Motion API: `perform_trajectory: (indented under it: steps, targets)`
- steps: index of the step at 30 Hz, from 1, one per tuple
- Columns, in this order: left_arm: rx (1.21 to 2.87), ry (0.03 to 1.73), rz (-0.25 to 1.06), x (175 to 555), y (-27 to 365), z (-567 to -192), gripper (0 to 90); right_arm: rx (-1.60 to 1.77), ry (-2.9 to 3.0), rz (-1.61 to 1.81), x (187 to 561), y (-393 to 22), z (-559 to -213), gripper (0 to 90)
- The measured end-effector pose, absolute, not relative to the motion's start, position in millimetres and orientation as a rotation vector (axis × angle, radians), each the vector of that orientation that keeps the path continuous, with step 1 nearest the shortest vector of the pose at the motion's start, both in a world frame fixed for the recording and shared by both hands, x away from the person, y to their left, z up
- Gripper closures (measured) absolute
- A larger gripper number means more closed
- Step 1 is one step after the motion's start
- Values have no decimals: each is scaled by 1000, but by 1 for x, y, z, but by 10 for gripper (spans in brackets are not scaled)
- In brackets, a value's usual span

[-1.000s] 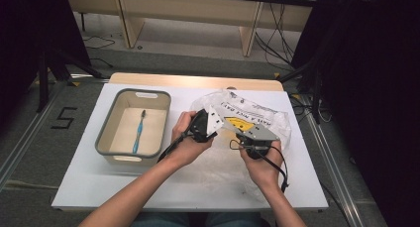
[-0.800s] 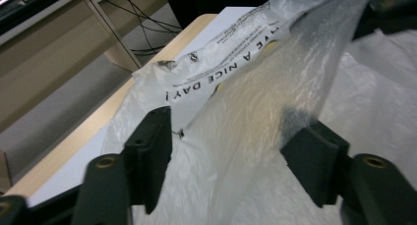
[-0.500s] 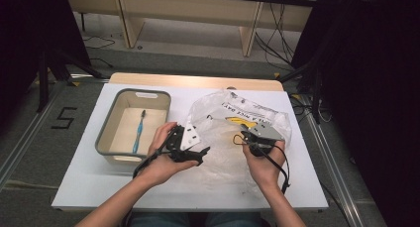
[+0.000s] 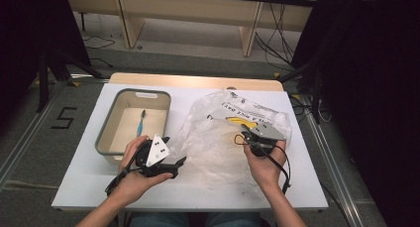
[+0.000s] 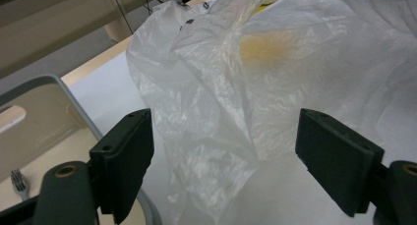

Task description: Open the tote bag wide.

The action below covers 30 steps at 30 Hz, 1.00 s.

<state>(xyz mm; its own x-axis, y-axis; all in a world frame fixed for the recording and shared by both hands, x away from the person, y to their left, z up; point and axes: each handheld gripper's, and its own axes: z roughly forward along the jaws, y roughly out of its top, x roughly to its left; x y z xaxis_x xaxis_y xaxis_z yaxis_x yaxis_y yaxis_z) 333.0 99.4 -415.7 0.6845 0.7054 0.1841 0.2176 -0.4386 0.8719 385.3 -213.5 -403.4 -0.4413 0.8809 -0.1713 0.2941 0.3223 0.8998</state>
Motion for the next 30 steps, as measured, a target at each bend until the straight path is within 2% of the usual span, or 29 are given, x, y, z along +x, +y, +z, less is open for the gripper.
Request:
perform_trajectory:
  steps: [14,30]
  targets:
    - [1973,771,664,326,119,-419,216,1046,1893,1106,387,-215,-402,900]
    - [1969,795,675,326,123,-417,222,1039,1899,1106,386,-213,-402,900]
